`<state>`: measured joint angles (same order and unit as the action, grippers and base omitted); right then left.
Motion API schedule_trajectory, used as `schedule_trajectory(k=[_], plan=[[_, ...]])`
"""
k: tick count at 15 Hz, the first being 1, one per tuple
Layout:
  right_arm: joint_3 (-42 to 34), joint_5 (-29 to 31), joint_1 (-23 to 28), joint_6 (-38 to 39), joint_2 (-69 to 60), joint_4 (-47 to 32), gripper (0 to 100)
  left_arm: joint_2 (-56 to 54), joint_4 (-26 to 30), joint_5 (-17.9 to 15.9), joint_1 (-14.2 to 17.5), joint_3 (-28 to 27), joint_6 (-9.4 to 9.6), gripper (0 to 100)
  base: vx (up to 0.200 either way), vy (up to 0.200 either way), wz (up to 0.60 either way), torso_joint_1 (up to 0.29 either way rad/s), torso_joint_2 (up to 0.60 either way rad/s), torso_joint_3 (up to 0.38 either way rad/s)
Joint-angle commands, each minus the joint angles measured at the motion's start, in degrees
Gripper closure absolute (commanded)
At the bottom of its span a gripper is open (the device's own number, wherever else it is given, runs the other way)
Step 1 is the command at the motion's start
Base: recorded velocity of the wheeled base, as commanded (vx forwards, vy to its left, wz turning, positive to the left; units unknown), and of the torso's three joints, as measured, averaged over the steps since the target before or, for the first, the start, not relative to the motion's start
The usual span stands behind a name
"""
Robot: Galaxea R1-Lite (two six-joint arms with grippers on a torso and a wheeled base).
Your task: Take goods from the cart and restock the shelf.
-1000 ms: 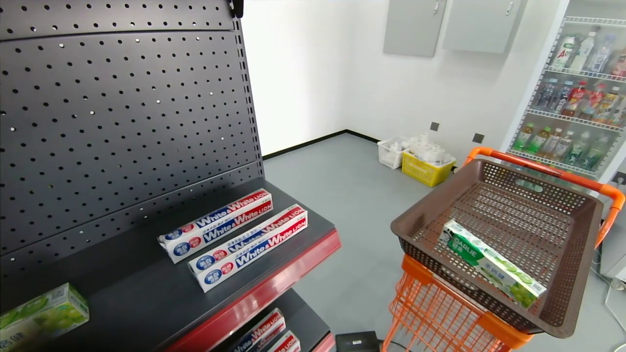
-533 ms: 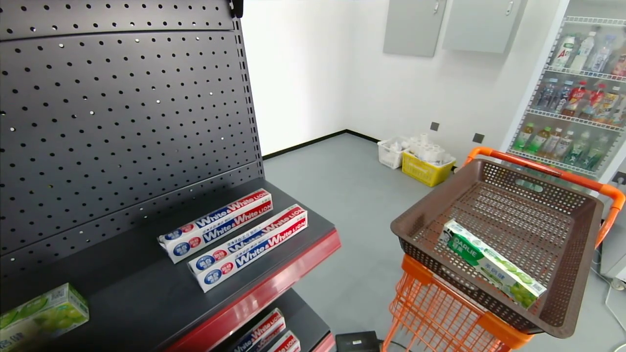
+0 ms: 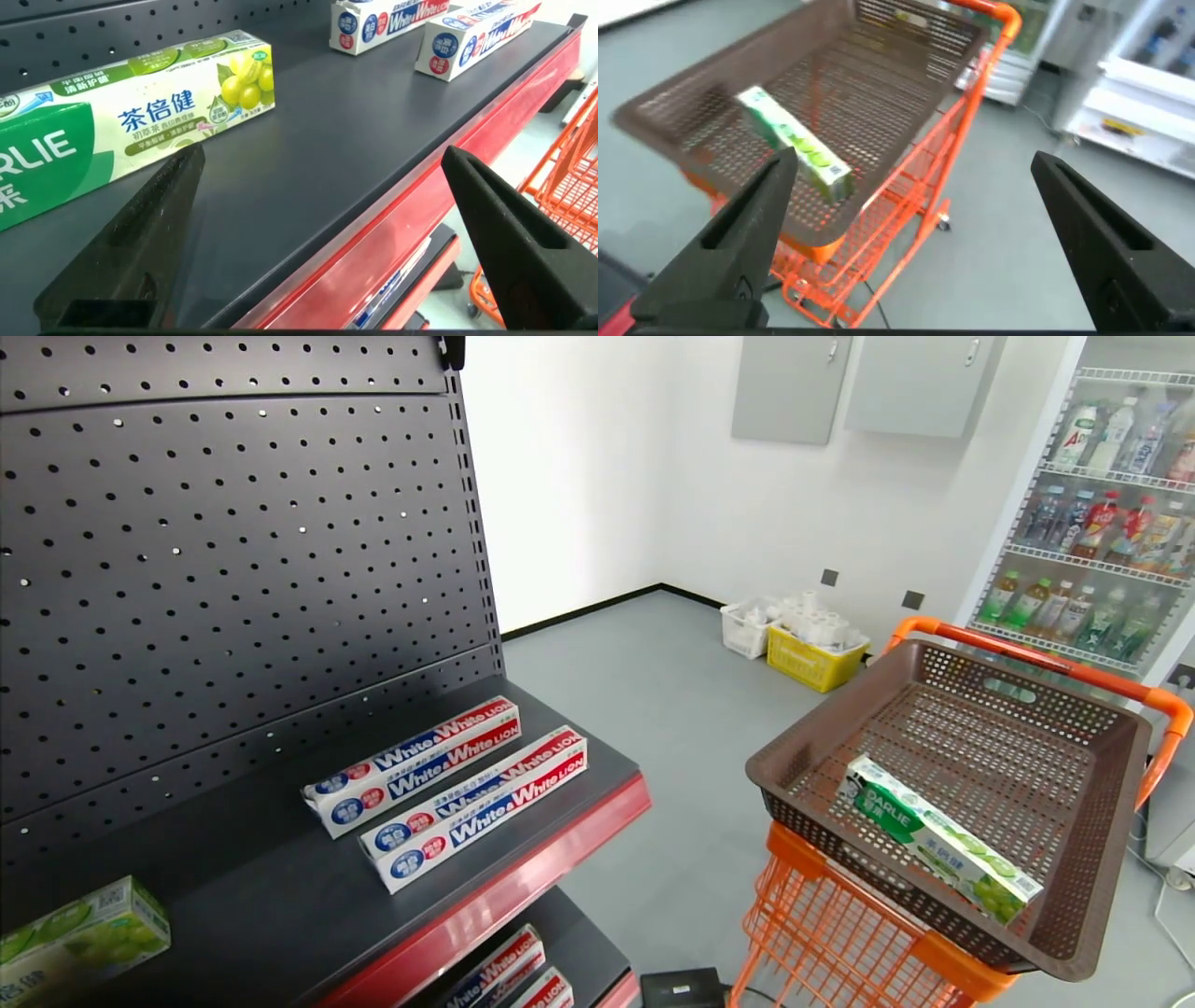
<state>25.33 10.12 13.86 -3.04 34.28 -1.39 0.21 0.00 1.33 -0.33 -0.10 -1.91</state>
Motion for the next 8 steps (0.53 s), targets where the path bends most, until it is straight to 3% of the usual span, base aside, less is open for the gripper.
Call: schedule_trajectory(k=[1, 3, 6, 8], plan=[[4.02, 0.78, 3.45, -2.77, 13.80, -1.69, 0, 0.06, 0.00, -0.01, -0.02, 0.01, -0.11, 0, 0.000, 0.000, 0.00, 0.000, 0.00, 0.000], [6.22, -5.46, 2.93, -5.23, 19.95, -2.30, 0, 0.06, 0.00, -0.01, -0.02, 0.01, -0.02, 0, 0.000, 0.000, 0.00, 0.000, 0.00, 0.000], [10.97, -15.39, 2.93, -15.69, 24.69, -11.88, 0, 0.06, 0.00, -0.01, -0.02, 0.01, -0.02, 0, 0.000, 0.000, 0.00, 0.000, 0.00, 0.000], [11.85, -17.50, 2.93, -18.85, 28.30, -13.02, 0, -0.03, 0.00, -0.01, -0.02, 0.01, -0.02, 0, 0.000, 0.000, 0.00, 0.000, 0.00, 0.000]])
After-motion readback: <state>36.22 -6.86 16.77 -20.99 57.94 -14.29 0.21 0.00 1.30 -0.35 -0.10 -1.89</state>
